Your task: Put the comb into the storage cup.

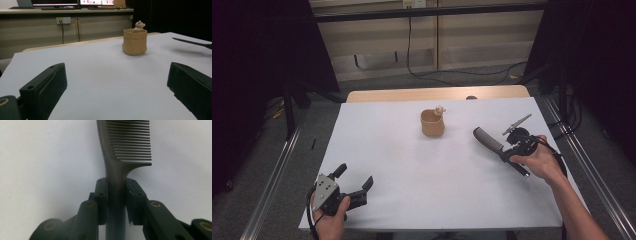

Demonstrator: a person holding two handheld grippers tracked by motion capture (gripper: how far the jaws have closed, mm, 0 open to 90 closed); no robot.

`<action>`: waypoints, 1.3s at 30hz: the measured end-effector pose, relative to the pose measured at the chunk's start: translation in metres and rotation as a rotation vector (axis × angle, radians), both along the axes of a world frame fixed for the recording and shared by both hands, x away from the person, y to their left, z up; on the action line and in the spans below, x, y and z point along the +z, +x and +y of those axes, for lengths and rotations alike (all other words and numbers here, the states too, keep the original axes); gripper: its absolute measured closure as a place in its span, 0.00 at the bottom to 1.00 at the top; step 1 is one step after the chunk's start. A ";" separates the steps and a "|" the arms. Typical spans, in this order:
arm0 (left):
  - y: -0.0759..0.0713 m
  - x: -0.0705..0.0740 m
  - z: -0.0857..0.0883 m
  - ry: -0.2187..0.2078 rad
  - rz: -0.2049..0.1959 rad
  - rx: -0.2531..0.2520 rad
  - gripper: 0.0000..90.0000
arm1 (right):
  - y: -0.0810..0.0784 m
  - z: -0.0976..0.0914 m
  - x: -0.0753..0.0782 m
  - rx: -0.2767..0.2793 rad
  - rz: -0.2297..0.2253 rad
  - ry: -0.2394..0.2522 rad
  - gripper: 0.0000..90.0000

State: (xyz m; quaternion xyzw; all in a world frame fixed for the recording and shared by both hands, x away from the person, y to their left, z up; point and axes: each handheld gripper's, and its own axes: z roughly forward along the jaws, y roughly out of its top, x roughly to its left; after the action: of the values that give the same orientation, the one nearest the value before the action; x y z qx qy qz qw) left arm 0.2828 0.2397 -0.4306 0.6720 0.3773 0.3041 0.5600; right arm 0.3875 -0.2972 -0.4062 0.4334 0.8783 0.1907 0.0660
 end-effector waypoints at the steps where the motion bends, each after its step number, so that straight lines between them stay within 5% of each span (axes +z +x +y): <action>1: 0.000 0.000 0.000 0.000 0.001 -0.006 0.03 | 0.000 0.000 0.000 -0.001 -0.005 0.005 0.81; 17: 0.000 0.000 -0.001 -0.007 -0.002 -0.002 0.03 | -0.012 0.001 -0.002 -0.054 -0.125 0.149 0.81; 26: 0.001 0.000 0.001 -0.003 0.000 0.001 0.03 | -0.017 -0.011 -0.002 -0.132 -0.220 0.259 0.81; 39: 0.000 0.001 0.000 -0.011 -0.005 -0.004 0.03 | -0.020 -0.011 0.002 -0.166 -0.371 0.374 0.81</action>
State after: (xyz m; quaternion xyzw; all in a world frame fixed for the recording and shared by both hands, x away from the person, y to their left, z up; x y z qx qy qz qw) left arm 0.2831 0.2396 -0.4298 0.6687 0.3764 0.3028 0.5652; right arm 0.3672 -0.3085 -0.4045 0.4661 0.7624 0.4195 0.1601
